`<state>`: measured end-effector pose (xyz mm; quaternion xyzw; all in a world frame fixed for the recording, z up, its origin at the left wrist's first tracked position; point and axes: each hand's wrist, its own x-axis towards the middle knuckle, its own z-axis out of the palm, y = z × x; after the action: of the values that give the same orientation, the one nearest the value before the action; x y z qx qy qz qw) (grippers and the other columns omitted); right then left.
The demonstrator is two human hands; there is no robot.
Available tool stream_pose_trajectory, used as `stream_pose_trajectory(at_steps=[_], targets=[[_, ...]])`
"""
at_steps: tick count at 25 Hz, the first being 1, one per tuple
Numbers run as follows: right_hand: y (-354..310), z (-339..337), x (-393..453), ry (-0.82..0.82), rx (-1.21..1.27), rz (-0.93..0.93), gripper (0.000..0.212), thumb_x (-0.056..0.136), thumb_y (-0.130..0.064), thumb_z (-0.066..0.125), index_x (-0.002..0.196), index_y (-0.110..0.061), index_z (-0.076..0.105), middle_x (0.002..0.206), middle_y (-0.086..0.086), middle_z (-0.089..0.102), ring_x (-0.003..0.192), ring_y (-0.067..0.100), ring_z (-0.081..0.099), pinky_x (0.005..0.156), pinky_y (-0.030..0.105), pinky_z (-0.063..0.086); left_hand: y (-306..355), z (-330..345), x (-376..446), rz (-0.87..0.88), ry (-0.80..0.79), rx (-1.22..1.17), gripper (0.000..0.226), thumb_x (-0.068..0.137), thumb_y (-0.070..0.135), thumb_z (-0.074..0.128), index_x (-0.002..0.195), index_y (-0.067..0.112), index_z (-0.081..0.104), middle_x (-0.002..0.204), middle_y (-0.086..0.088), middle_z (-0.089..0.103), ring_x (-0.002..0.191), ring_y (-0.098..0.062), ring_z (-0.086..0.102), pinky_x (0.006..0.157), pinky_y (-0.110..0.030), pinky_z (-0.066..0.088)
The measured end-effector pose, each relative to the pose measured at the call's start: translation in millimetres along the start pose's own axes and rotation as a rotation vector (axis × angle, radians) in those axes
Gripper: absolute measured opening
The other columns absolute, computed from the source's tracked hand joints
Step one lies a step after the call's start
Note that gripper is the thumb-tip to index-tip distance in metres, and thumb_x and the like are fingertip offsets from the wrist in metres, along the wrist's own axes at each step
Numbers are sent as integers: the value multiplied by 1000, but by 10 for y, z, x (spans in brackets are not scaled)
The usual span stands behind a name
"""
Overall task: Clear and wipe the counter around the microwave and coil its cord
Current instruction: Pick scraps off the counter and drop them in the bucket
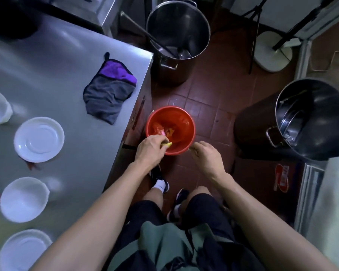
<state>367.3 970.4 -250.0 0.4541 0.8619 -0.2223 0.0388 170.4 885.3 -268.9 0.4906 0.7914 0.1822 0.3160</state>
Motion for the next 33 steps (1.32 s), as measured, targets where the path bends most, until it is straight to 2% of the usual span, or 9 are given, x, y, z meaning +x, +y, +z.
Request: stream_pose_trajectory(at_steps=[7, 11, 15, 18, 22, 26, 29, 33], targets=[[286, 266, 658, -132, 67, 32, 10, 91, -19, 59, 94, -21, 69, 84, -4, 61, 77, 24, 59, 58, 28, 35, -3, 201, 509, -109, -28, -11, 11, 89, 28, 66, 99, 26, 70, 97, 7, 68, 94, -18, 59, 78, -31, 46], [594, 539, 1085, -218, 104, -5, 14, 92, -21, 56, 98, -22, 69, 92, -2, 65, 84, 25, 61, 61, 32, 46, -65, 520, 828, -192, 4, -75, 9, 87, 23, 68, 95, 27, 70, 92, 10, 67, 89, -17, 60, 74, -33, 49], [986, 918, 1463, -268, 89, -20, 16, 92, -20, 55, 100, -22, 69, 93, 1, 65, 87, 30, 62, 63, 35, 47, -198, 988, 1201, -221, -9, -64, 11, 86, 20, 69, 95, 26, 69, 92, 11, 65, 92, -16, 58, 77, -40, 52], [1320, 1353, 1768, -313, 76, -52, 18, 93, -19, 54, 102, -21, 69, 95, 2, 65, 89, 32, 62, 65, 37, 49, -483, 1481, 1555, -254, -30, -52, 11, 86, 23, 70, 95, 29, 67, 94, 13, 66, 96, -16, 57, 78, -42, 52], [1650, 2003, 2134, -325, 76, -45, 18, 95, -22, 53, 104, -21, 69, 97, 1, 64, 91, 30, 62, 67, 38, 50, -884, 2007, 1986, -280, -29, -66, 12, 85, 22, 71, 95, 29, 68, 96, 12, 66, 97, -16, 59, 82, -35, 51], [1790, 2593, 2424, -317, 88, -43, 19, 94, -22, 54, 106, -22, 69, 99, 1, 65, 92, 29, 62, 67, 37, 49, -1309, 2371, 2271, -313, -38, -19, 12, 87, 22, 70, 96, 29, 68, 97, 11, 66, 97, -16, 58, 78, -31, 46], [1817, 2959, 2591, -338, 108, -34, 20, 94, -21, 52, 105, -21, 69, 101, 2, 67, 93, 29, 63, 68, 38, 52, -1565, 2548, 2377, -266, -56, 49, 11, 87, 21, 69, 96, 28, 68, 95, 10, 66, 97, -17, 55, 75, -28, 37], [1844, 3239, 2742, -338, 112, 0, 20, 96, -20, 52, 107, -19, 68, 104, 3, 67, 94, 30, 63, 73, 42, 54, -1756, 2656, 2414, -177, -76, 69, 13, 85, 16, 70, 96, 24, 68, 93, 8, 67, 95, -19, 55, 81, -39, 46]])
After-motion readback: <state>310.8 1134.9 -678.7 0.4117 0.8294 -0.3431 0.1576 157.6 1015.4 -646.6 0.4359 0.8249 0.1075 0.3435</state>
